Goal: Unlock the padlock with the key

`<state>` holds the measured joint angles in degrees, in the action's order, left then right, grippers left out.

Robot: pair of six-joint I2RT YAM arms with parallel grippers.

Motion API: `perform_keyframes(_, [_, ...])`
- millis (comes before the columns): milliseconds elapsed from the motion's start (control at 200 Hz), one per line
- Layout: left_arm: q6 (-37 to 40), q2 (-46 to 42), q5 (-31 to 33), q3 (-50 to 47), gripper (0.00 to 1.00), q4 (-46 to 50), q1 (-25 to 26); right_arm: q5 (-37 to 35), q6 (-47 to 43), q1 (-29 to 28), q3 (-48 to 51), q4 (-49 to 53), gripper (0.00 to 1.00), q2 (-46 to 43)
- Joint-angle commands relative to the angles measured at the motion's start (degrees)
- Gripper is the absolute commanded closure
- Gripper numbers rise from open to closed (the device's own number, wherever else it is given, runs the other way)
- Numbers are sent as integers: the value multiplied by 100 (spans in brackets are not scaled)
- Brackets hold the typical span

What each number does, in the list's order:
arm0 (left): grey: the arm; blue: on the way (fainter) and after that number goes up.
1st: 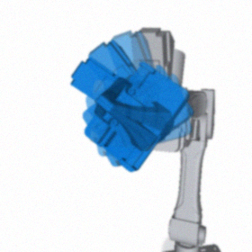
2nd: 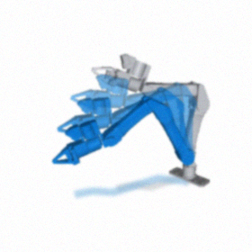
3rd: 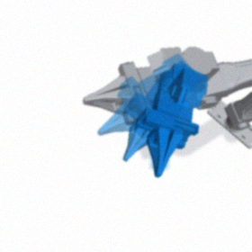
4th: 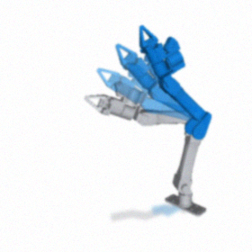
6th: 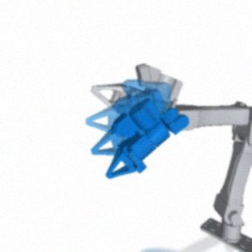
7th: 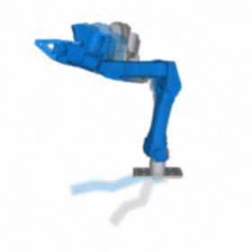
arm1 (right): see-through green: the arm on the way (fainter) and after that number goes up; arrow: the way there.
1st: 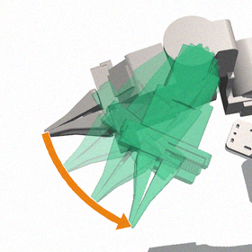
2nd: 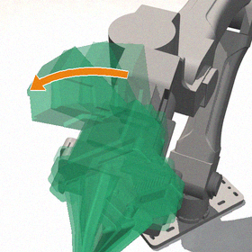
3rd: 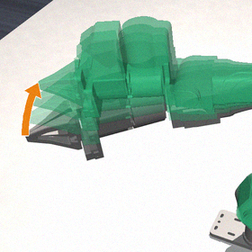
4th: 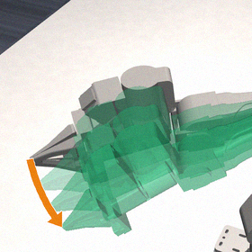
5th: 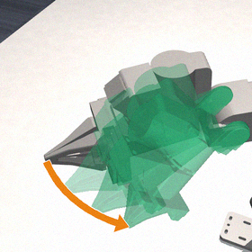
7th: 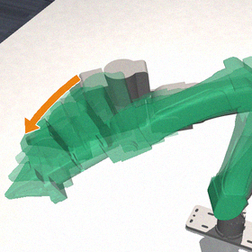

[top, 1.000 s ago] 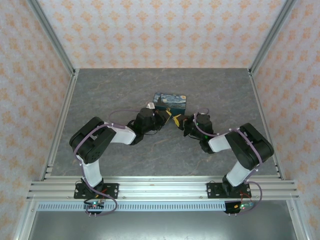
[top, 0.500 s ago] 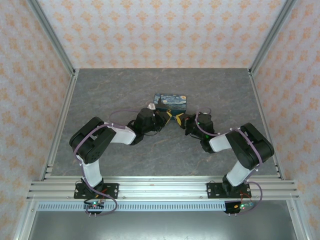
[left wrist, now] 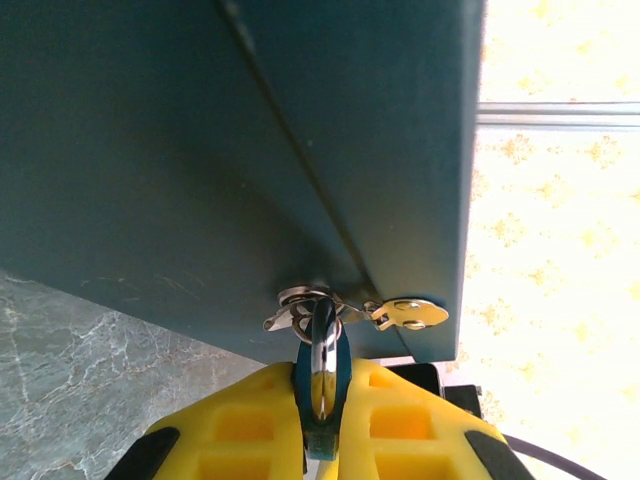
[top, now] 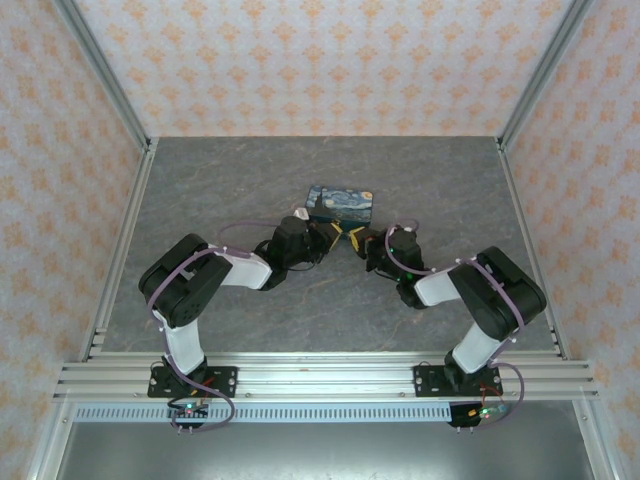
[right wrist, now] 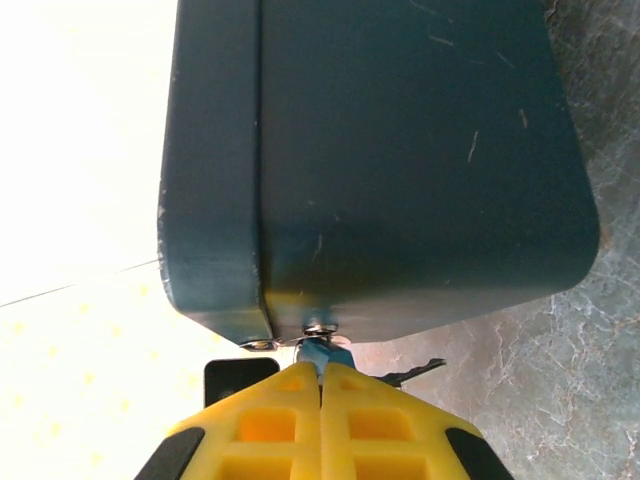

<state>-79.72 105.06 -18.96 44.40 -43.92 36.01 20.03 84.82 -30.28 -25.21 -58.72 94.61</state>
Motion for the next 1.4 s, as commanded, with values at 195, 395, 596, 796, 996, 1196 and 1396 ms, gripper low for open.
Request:
perform_keyframes(195, [-154,-90,-74,-65,100,-164,212,46,82,-203,191,-512,100,-214])
perform_keyframes(395, [-176,-12,-77,-92,100,-279,214,0,97,-229,287,-568,100,-206])
perform_keyframes(596, [-149,-3,-86,-122,100,-287,212,-26,118,-234,296,-649,100,-148])
perform_keyframes(796, [-102,6,-131,-165,100,-377,214,-95,129,-233,354,-731,100,-52])
perform_keyframes(996, [27,-12,-201,-239,100,-489,213,-101,184,-232,468,-974,100,71])
perform_keyframes(1196, [-5,-19,-211,-292,100,-574,214,-52,146,-259,533,-931,100,-47])
perform_keyframes(1396, [-79,-113,-183,-371,100,-567,240,-26,136,-292,664,-895,100,-185])
